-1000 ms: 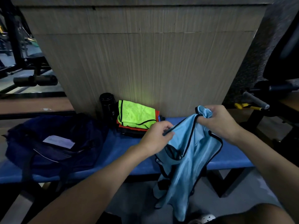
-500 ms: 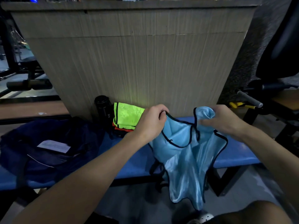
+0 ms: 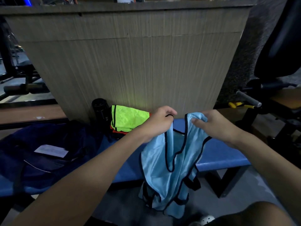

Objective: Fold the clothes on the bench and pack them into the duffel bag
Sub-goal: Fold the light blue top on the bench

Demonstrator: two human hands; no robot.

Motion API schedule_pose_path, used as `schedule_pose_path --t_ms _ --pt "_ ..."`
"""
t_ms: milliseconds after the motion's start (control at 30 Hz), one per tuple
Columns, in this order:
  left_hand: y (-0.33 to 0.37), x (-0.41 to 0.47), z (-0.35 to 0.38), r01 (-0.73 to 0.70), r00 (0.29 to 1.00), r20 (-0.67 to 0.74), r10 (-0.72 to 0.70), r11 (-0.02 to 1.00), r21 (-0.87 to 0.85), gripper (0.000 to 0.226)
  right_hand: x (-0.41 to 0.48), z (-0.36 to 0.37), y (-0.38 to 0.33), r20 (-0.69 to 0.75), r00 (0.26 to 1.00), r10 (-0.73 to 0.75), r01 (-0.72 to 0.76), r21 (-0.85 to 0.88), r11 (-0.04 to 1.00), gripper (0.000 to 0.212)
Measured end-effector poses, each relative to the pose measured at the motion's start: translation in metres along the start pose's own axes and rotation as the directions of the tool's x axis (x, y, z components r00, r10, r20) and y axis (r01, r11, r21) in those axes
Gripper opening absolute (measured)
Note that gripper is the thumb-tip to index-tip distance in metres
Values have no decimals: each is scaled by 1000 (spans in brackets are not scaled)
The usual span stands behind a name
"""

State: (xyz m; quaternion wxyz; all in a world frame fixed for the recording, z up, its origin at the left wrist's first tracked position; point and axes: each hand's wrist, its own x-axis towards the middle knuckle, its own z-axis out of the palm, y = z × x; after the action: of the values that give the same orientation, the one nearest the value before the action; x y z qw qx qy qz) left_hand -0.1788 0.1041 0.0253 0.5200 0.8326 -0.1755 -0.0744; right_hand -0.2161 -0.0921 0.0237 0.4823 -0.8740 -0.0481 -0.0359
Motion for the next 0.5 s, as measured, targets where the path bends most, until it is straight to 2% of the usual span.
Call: schedule_pose_path --t_ms 100,200,367,500 --pt "-4 1 -2 -24 1000 2 24 999 -41 36 -1 1 -2 -15 1000 9 -8 43 999 34" --pt "-9 2 -4 -74 997 -32 71 991 -112 33 -3 4 -8 -15 1000 12 -10 140 990 36" --pt "-4 6 -3 -136 973 -204 108 983 -127 28 -12 8 -19 89 995 -34 6 296 955 27" --pt "3 8 1 -143 949 -296 104 983 -113 24 -14 13 -23 87 994 -61 27 352 936 18"
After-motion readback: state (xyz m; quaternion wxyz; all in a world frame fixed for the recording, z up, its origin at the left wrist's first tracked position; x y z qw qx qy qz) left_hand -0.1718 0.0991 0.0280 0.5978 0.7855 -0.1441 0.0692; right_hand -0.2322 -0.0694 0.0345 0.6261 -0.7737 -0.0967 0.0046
